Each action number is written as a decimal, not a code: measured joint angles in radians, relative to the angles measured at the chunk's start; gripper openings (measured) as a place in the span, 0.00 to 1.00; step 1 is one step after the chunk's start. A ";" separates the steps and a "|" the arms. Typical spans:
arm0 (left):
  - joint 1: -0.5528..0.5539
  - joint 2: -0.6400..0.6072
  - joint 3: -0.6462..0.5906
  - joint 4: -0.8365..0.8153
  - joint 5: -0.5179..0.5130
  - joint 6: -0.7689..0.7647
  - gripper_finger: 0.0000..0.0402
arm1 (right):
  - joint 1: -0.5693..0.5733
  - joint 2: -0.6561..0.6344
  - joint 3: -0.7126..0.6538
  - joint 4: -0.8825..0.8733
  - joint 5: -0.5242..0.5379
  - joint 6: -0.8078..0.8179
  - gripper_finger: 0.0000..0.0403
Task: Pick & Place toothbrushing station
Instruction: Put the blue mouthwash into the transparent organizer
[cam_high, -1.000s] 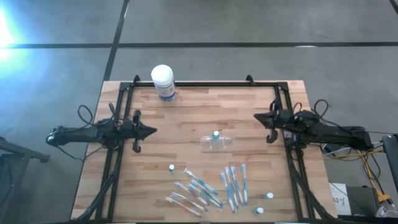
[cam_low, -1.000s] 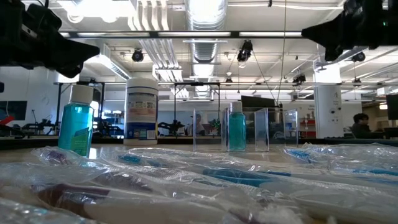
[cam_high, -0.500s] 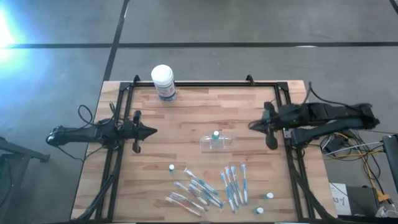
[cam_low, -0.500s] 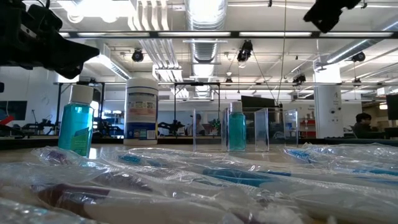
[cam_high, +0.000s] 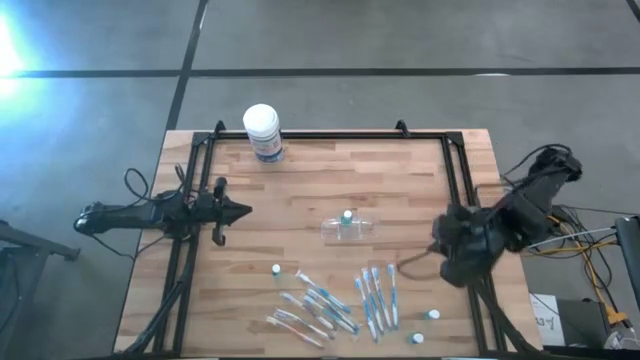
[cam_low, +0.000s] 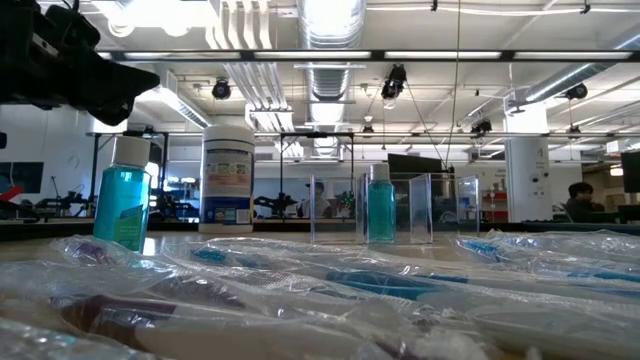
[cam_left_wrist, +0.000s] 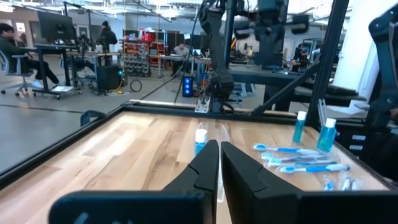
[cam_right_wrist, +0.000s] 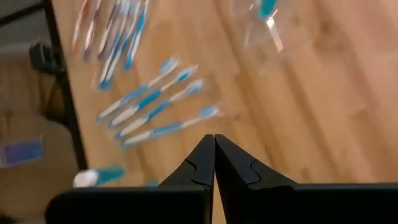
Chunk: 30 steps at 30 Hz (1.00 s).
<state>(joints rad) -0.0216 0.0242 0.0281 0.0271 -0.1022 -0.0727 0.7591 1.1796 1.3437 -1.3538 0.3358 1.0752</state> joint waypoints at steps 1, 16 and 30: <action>0.000 0.000 0.003 0.000 0.000 -0.010 0.06 | 0.028 0.021 0.006 -0.005 -0.004 0.031 0.03; -0.001 0.000 0.009 0.001 0.042 -0.095 0.06 | 0.184 0.252 0.036 -0.001 -0.219 0.388 0.41; 0.000 0.000 0.011 0.001 0.048 -0.097 0.06 | 0.198 0.387 0.037 0.052 -0.327 0.194 0.56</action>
<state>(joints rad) -0.0216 0.0242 0.0387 0.0283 -0.0537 -0.1695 0.9567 1.5669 1.3808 -1.3020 0.0089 1.2694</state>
